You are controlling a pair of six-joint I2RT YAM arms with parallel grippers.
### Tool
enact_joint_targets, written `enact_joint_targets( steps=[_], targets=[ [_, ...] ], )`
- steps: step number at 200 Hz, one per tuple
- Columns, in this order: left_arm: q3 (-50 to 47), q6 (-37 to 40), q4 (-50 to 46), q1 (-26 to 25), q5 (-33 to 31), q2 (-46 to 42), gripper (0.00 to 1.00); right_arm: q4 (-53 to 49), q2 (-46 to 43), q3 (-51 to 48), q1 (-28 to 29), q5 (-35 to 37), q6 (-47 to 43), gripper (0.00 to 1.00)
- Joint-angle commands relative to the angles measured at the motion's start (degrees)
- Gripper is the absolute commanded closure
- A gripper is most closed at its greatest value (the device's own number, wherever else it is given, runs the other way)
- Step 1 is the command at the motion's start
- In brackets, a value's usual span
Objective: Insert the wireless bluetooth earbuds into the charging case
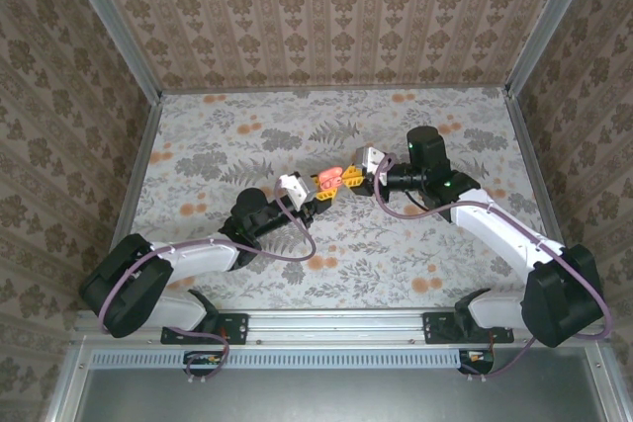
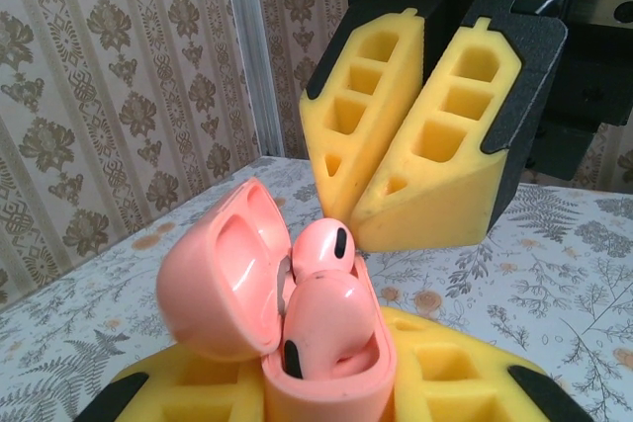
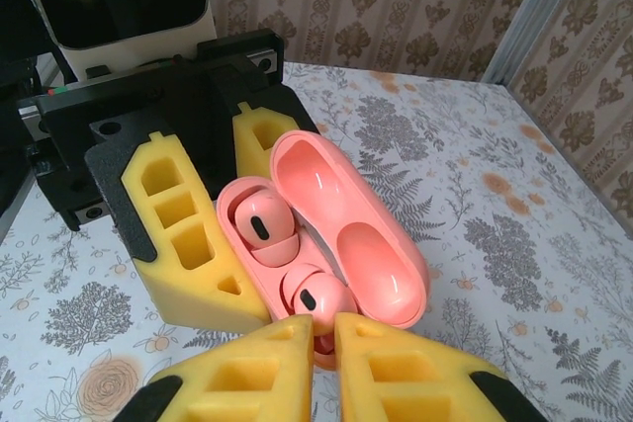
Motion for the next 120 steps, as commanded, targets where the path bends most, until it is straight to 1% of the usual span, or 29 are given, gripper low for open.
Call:
enact_joint_targets(
  steps=[1, 59, 87, 102, 120],
  targets=[
    [0.5, 1.2, 0.8, 0.0, 0.9, -1.6, 0.88, -1.5, -0.1, 1.4, 0.7, -1.2, -1.5, 0.86],
    [0.2, 1.0, 0.6, -0.1, 0.7, -1.6, 0.88, -0.6, -3.0, -0.4, 0.6, 1.0, -1.0, 0.83],
    [-0.1, 0.5, 0.9, -0.1, 0.5, -1.4, 0.88, 1.7, -5.1, -2.0, 0.3, 2.3, 0.2, 0.81],
    [-0.1, 0.4, 1.0, -0.1, 0.5, -1.4, 0.88, 2.8, -6.4, -3.0, -0.1, 2.9, 1.1, 0.79],
    [-0.1, 0.2, 0.8, 0.0, 0.2, -1.4, 0.88, 4.6, -7.8, -4.2, -0.7, 3.6, 3.5, 0.74]
  ],
)
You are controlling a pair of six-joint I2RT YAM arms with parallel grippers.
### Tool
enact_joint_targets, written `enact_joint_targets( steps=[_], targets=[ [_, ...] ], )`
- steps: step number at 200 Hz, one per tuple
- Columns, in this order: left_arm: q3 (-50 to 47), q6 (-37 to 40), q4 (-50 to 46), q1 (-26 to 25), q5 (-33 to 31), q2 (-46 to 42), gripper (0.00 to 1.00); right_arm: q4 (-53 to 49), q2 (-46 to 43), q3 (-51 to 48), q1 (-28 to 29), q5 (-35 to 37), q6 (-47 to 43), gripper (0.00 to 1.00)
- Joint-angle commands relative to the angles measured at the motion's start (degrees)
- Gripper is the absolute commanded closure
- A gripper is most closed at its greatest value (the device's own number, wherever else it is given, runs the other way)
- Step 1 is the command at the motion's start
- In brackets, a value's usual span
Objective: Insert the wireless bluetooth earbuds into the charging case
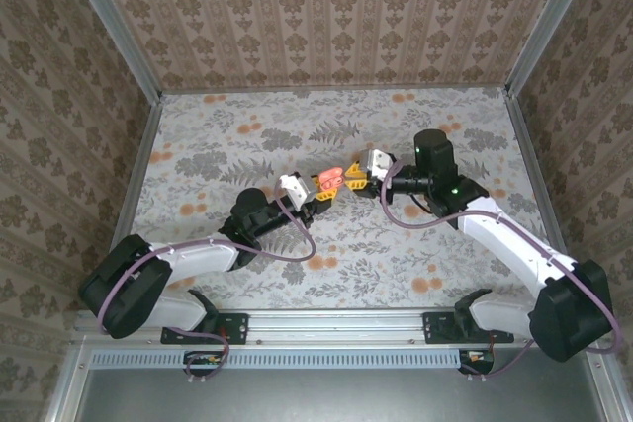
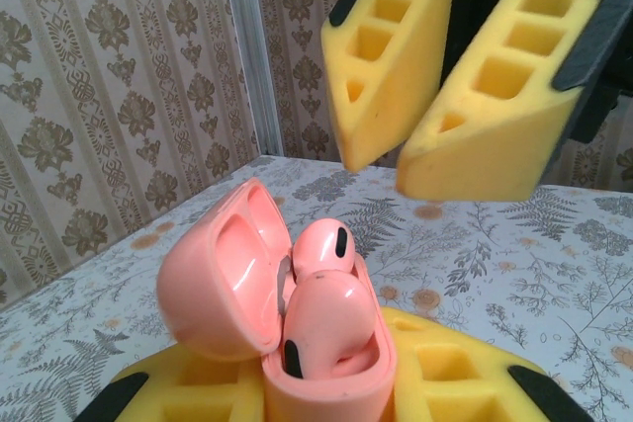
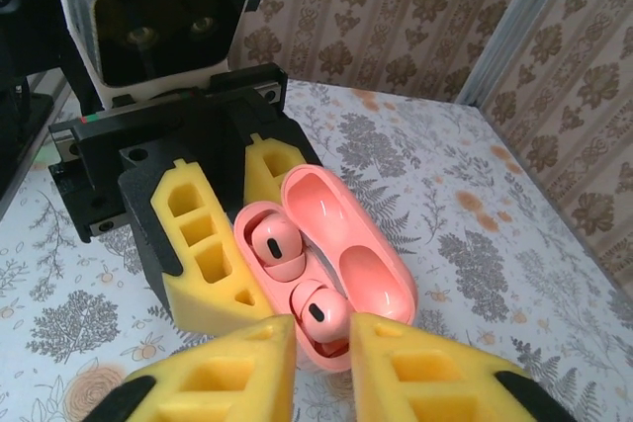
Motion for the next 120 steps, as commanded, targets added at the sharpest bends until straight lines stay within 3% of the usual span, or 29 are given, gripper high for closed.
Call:
enact_joint_targets(
  steps=[1, 63, 91, 120],
  targets=[
    [-0.1, 0.0, 1.3, 0.0, 0.1, -1.1, 0.88, 3.3, -2.5, -2.0, -0.8, 1.7, 3.1, 0.73],
    [0.3, -0.6, 1.0, 0.1, 0.1, -1.3, 0.88, 10.9, -6.9, -7.1, -3.5, 6.2, 17.1, 0.56],
    [0.7, -1.2, 0.4, 0.0, 1.1, -1.6, 0.88, 11.8, -8.6, -8.3, -4.7, 11.3, 24.7, 0.36],
    [1.4, -2.4, -0.4, 0.2, 3.2, -2.1, 0.88, 11.1, -10.3, -9.9, -5.8, 12.0, 26.0, 0.19]
  ],
)
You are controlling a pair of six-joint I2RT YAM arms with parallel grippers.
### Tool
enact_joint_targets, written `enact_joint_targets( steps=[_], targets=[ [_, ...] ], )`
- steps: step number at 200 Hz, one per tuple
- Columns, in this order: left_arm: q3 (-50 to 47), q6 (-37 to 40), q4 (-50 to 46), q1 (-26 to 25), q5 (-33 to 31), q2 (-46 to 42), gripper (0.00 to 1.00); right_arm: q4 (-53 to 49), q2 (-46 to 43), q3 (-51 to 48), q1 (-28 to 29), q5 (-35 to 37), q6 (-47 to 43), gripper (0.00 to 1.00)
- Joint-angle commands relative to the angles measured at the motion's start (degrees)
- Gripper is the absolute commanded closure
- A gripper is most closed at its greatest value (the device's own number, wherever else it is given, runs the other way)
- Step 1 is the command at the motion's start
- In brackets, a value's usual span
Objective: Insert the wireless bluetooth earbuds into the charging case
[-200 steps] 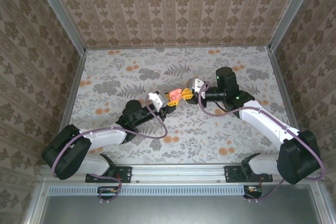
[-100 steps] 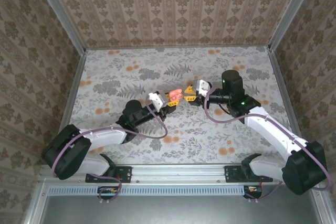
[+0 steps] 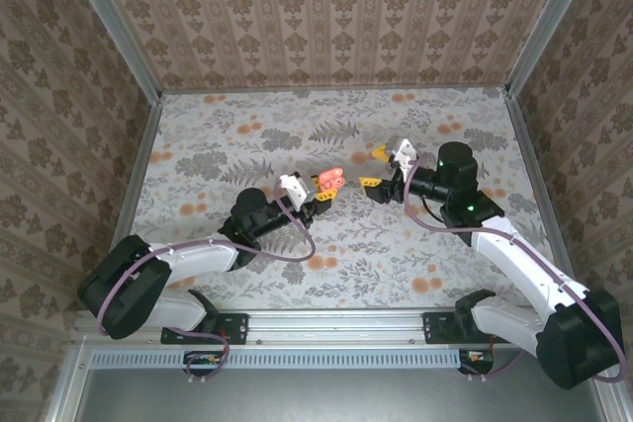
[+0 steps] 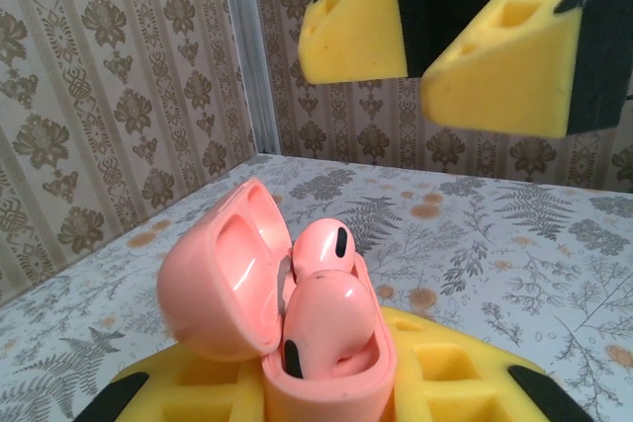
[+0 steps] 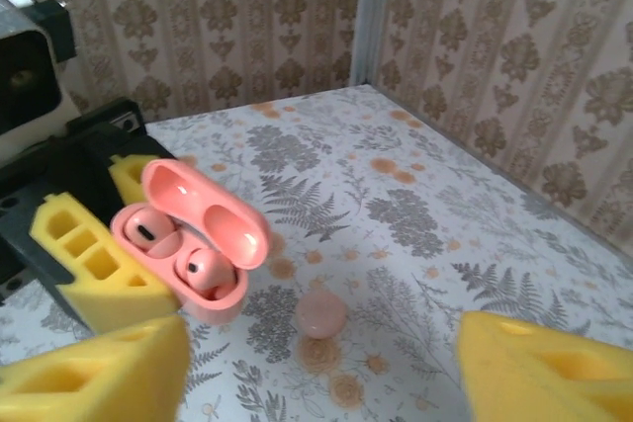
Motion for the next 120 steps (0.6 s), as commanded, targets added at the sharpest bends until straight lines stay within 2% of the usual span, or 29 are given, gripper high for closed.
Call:
enact_joint_targets(
  steps=[1, 49, 102, 120],
  targets=[
    [1.4, -1.9, 0.2, 0.2, 2.6, -1.7, 0.88, 1.6, -2.1, -1.6, -0.9, 2.6, 4.6, 0.19],
    [2.5, -4.8, 0.9, 1.0, 7.5, -1.2, 0.88, -0.3, -2.1, -1.3, -2.2, -5.0, 3.5, 0.1],
    [3.5, -8.9, 3.7, 2.4, 14.1, -0.9, 0.88, -5.4, 0.8, 2.1, -2.2, -20.4, -1.7, 0.11],
    [4.0, -9.8, 4.0, 2.6, 15.2, -0.9, 0.88, -5.7, 1.5, 2.7, -2.1, -22.8, -2.7, 0.12]
  ],
)
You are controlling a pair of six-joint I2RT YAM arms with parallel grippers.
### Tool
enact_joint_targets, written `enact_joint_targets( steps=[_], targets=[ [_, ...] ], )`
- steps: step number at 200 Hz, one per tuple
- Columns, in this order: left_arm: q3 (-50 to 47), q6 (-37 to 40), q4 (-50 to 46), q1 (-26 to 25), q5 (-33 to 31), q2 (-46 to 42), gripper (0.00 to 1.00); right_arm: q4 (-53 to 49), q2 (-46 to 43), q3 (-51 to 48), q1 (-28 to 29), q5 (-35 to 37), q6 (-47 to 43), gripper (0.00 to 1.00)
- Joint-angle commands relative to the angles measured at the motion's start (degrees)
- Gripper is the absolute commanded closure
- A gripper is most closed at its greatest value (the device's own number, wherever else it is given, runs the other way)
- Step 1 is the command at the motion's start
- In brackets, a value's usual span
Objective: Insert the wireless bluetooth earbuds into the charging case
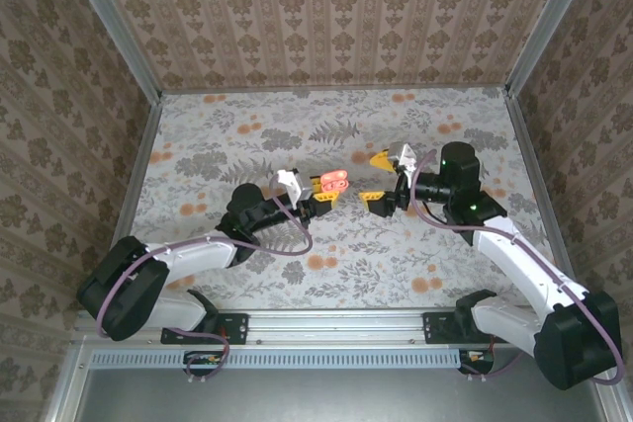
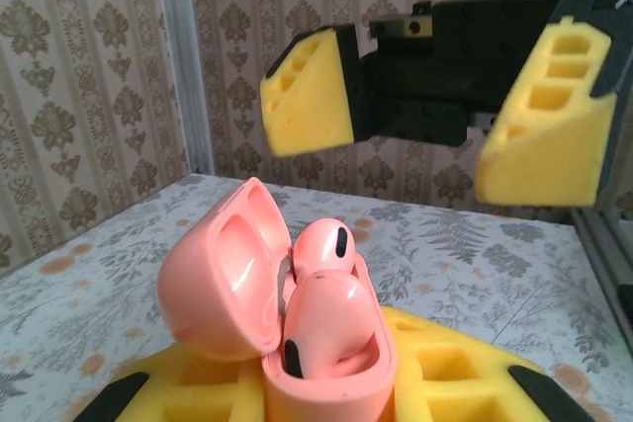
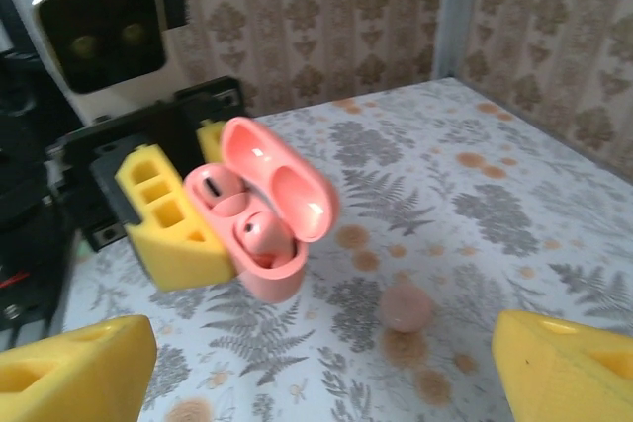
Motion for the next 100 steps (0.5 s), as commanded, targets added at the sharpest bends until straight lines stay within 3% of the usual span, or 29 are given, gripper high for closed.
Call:
enact_joint_targets(
  steps=[1, 56, 100],
  targets=[
    [2.2, -2.9, 3.2, 0.5, 5.3, -0.6, 0.88, -2.2, 0.8, 2.5, -0.1, -8.6, -3.0, 0.12],
    [4.3, -4.8, 3.8, 0.7, 11.1, 0.4, 0.88, -5.5, 3.8, 6.1, 0.9, -11.0, -5.8, 0.15],
    [4.8, -5.5, 4.8, 0.7, 11.4, 1.1, 0.88, -6.6, 6.4, 8.5, 1.4, -13.3, -6.9, 0.17]
  ],
)
